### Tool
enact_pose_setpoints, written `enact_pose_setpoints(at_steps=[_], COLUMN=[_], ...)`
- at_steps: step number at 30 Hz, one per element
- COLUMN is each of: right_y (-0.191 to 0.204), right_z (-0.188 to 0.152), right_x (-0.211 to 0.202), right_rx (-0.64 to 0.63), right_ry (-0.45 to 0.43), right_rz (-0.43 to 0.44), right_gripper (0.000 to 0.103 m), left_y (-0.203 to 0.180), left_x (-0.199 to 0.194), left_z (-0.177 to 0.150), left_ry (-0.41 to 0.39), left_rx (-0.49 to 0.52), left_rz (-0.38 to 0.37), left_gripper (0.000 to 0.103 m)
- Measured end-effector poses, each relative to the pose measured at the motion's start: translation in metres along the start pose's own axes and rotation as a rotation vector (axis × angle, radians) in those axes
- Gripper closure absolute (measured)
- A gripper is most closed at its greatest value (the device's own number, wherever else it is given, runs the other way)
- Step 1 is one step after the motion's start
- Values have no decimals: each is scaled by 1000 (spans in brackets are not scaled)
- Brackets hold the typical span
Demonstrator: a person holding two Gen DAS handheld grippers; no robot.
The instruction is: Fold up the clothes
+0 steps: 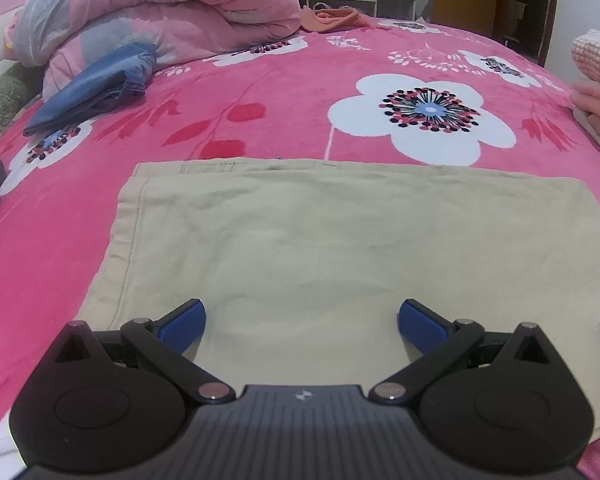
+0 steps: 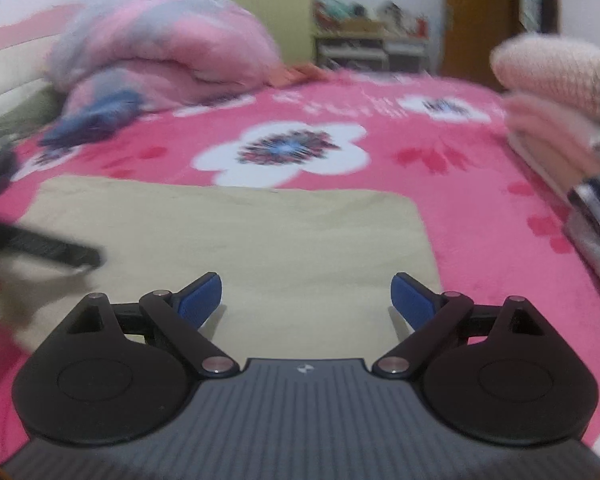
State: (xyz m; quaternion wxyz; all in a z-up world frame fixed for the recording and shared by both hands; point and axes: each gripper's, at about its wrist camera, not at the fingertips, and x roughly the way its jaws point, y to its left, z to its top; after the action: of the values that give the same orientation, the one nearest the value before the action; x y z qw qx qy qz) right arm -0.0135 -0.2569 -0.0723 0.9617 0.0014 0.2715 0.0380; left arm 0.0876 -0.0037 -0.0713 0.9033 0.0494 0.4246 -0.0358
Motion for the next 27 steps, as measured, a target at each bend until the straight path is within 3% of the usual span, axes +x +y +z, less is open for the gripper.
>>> enact_pose_setpoints(at_steps=[5,10,13,15,16,18,23,27], right_y=[-2,-49,-102,-133,-143,-160,-155,-158], right_z=[-17,16,25,26,23,16,-11,-38], right_x=[-3,-23,-3,22,36,60,38,14], right_rx=[11,211,393,522,584,695,742,841], right_ry=[3,-26,40,106,137,185,195,216], right_rz=[23,68,68,105,132,182,306,432], right_gripper=[11,11,11,17,28,32,50,56], left_y=[-2,1,0,0,0,1,-2,0], left_x=[0,-1,-1,-1,-1,0,1,1], left_z=[-3,-9,-11,-11,-11,-11,-14,-16], left_ry=[-33,-69,-82,-87,-88,-89,-107,-126], left_rx=[27,44,42,38,38,36,40,48], left_rz=[2,-19,-18,-17,-17,-19,-17,-26], left_gripper=[0,0,0,0,0,0,0,0])
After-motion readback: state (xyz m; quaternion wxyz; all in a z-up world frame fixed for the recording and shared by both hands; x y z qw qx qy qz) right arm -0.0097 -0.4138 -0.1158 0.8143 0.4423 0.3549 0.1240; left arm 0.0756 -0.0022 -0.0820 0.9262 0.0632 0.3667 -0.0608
